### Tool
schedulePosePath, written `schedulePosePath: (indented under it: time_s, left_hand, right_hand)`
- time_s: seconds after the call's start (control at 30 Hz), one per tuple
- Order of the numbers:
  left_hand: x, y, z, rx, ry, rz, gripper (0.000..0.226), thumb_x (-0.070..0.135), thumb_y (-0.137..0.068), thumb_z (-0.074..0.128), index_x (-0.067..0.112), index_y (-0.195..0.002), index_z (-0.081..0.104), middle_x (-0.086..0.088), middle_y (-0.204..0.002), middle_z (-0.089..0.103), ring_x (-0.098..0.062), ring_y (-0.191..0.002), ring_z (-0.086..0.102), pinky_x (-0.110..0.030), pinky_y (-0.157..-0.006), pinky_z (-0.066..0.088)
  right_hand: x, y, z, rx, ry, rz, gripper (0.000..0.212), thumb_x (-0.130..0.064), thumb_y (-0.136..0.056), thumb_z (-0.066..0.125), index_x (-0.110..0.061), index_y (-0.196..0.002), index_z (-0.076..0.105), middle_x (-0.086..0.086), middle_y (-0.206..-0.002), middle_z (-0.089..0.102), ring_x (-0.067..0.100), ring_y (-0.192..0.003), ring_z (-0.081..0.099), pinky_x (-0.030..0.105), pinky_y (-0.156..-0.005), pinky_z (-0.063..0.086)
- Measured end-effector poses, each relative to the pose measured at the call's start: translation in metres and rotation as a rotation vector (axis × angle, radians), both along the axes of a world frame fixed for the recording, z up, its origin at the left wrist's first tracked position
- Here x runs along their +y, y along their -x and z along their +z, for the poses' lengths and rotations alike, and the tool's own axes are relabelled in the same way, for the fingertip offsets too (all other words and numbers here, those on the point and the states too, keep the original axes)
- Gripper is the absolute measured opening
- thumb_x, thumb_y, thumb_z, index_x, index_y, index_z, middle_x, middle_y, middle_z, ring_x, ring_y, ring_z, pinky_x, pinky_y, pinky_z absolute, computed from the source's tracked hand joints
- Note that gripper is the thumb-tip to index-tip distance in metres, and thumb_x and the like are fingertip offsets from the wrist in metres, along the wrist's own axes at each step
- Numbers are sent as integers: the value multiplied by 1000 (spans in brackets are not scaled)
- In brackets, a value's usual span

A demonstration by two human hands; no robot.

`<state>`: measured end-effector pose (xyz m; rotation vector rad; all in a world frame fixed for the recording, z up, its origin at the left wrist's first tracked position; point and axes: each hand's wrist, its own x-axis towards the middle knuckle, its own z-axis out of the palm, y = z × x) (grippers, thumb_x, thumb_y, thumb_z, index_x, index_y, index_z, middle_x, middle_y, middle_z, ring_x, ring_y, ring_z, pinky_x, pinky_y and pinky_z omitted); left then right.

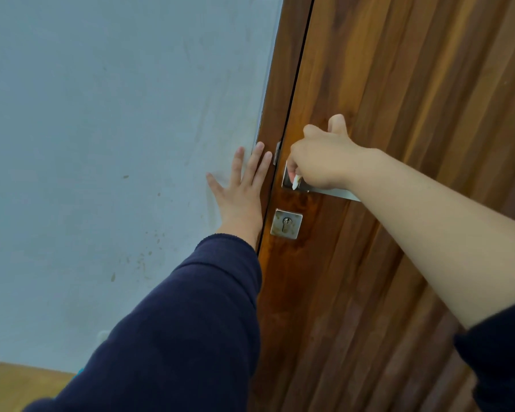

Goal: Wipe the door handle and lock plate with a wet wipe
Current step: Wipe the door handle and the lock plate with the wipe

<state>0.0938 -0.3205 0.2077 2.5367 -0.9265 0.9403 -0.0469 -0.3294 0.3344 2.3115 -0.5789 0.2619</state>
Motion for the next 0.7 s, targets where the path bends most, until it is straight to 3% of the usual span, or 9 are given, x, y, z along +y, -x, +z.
schedulePosePath:
  time_s: [0.1,0.2,0.3,0.37,0.47,0.57,0.7]
  left_hand:
    - [0,4,0,12,-11,6,127,27,-83,73,25,-136,-42,3,-144,-49,-28,-142,-30,-66,-108,20]
    - [0,8,2,17,-17,13,125,28,-83,73,25,-138,-40,2,-146,-47,-28,-142,-29,-66,-109,20]
    - [1,9,3,19,-16,14,124,28,-84,72,25,-140,-38,2,-148,-44,-28,-142,-29,-66,-109,19]
    - [1,9,3,14,-21,17,123,30,-84,72,25,-141,-36,2,-149,-43,-28,-143,-28,-65,-109,20]
    - [1,11,3,2,-29,25,122,34,-84,72,24,-143,-34,1,-151,-40,-29,-143,-27,-65,-109,21]
    - [1,10,3,3,-26,32,123,34,-84,72,24,-142,-35,1,-151,-41,-29,-143,-27,-64,-109,21]
    - [-2,8,1,-3,-25,31,123,34,-84,71,23,-141,-38,0,-148,-45,-30,-142,-29,-64,-109,22]
  right_hand:
    - [-3,9,-9,-55,36,135,19,-13,-90,59,-26,-101,67,-2,-106,50,16,-93,21,41,-94,21]
    - [-12,23,-23,-120,118,239,18,-17,-90,60,-28,-100,69,-7,-102,57,16,-104,34,41,-93,20]
    - [-28,34,-62,-399,187,343,14,-15,-85,66,-21,-97,72,-4,-96,64,18,-95,48,38,-84,22]
    - [-39,34,-98,-658,45,470,12,-13,-86,64,-16,-94,73,-1,-88,66,20,-85,56,38,-78,34]
    - [-46,23,-143,-924,-285,598,20,-12,-91,56,-8,-104,71,3,-91,65,14,-84,60,30,-69,53]
    - [-45,2,-168,-1152,-507,658,22,-5,-91,58,-4,-111,68,4,-98,65,6,-91,58,13,-75,52]
    - [-46,-28,-176,-1271,-503,721,25,-3,-89,61,-3,-113,68,5,-99,67,-1,-94,53,6,-78,48]
